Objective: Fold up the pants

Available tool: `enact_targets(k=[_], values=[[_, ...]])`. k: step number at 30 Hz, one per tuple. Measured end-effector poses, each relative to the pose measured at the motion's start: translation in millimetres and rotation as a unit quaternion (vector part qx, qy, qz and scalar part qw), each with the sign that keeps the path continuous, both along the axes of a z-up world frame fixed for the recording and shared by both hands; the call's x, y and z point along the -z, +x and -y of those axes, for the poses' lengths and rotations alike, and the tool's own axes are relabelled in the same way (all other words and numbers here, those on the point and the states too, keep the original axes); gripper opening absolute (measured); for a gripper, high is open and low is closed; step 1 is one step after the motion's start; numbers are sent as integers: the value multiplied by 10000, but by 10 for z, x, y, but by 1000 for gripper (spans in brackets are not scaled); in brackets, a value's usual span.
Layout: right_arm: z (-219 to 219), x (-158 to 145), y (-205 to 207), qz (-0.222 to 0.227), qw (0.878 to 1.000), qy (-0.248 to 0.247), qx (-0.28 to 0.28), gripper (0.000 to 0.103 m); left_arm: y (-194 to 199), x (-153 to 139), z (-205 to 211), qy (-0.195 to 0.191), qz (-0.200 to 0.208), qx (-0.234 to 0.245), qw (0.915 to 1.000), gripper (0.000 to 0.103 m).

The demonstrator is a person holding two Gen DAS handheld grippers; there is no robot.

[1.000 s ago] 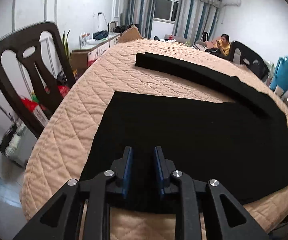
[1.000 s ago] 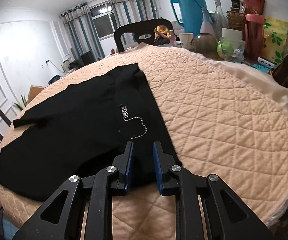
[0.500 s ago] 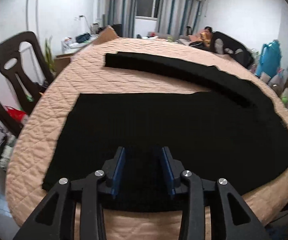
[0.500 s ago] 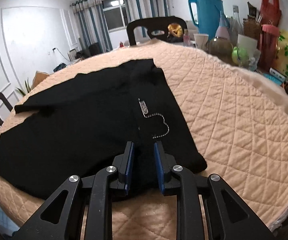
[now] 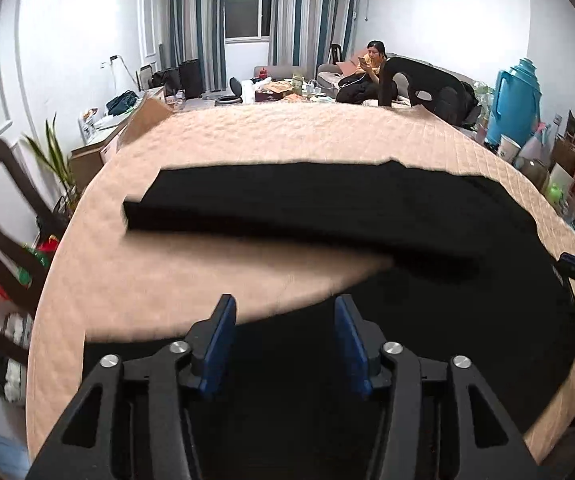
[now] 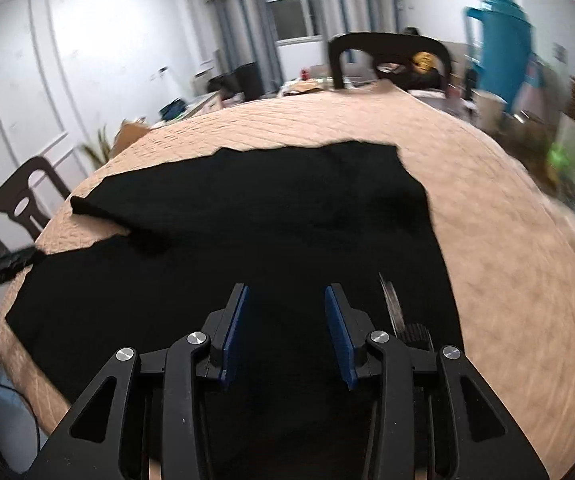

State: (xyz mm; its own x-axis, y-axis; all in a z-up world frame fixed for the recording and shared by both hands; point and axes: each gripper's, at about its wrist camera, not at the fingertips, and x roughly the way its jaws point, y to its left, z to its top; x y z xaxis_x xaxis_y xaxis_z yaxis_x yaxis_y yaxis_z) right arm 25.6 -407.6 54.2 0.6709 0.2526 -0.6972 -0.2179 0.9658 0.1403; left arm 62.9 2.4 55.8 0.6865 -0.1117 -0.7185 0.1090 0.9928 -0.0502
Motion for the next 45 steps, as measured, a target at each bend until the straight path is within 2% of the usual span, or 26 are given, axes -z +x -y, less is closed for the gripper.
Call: enact_targets(k=[5, 9, 12, 19, 22, 23, 24, 27, 28, 29, 30, 31, 32, 34, 38, 41, 45], values=[[-273, 5, 727, -318, 9976, -243, -561, 45, 729, -23, 99, 182, -197, 64, 9996, 64], [-440, 54, 1290, -531, 9949, -510, -685, 45, 1284, 56, 155, 311, -349, -12, 9989, 66], [-522, 69, 1649, -712, 9926, -525, -832, 45, 1605, 151, 198, 364, -458, 29, 9983, 66], [-545, 268, 2281, -1145, 9902, -531, -601, 46, 2031, 343, 286, 449, -675, -79, 9967, 67], [-574, 374, 2368, -1290, 9875, -672, -601, 46, 2103, 429, 290, 523, -798, -65, 9954, 69], [-584, 379, 2369, -1197, 9883, -719, -617, 47, 2124, 458, 314, 569, -827, -39, 9949, 72], [-592, 388, 2377, -1173, 9882, -771, -619, 47, 2121, 461, 316, 592, -706, -38, 9957, 74], [-587, 383, 2397, -1159, 9884, -806, -560, 47, 2127, 485, 318, 572, -649, -31, 9962, 74], [-597, 386, 2405, -1132, 9885, -831, -555, 47, 2119, 485, 328, 552, -668, -38, 9962, 70], [-614, 388, 2390, -1082, 9887, -879, -554, 47, 2119, 474, 339, 484, -683, 51, 9965, 52], [-636, 387, 2378, -1055, 9888, -882, -574, 40, 2099, 457, 369, 398, -691, 205, 9966, 40], [-664, 388, 2378, -1039, 9893, -826, -604, 26, 2075, 443, 418, 450, -670, 302, 9963, 25], [-672, 382, 2365, -1029, 9896, -841, -552, 18, 2039, 440, 490, 522, -629, 411, 9958, 8], [-703, 374, 2369, -1017, 9893, -902, -529, 11, 2003, 427, 572, 677, -579, 384, 9953, 5], [-728, 259, 2243, -827, 9915, -882, -490, 9, 1908, 328, 531, 552, -566, 194, 9967, 4], [-670, 3, 2001, -518, 9951, -639, -541, 9, 1662, 176, 530, 536, -302, 254, 9978, 4], [-562, -333, 1427, -3, 9979, -301, -577, 9, 1142, -147, 454, 218, 207, 346, 9989, 4]])
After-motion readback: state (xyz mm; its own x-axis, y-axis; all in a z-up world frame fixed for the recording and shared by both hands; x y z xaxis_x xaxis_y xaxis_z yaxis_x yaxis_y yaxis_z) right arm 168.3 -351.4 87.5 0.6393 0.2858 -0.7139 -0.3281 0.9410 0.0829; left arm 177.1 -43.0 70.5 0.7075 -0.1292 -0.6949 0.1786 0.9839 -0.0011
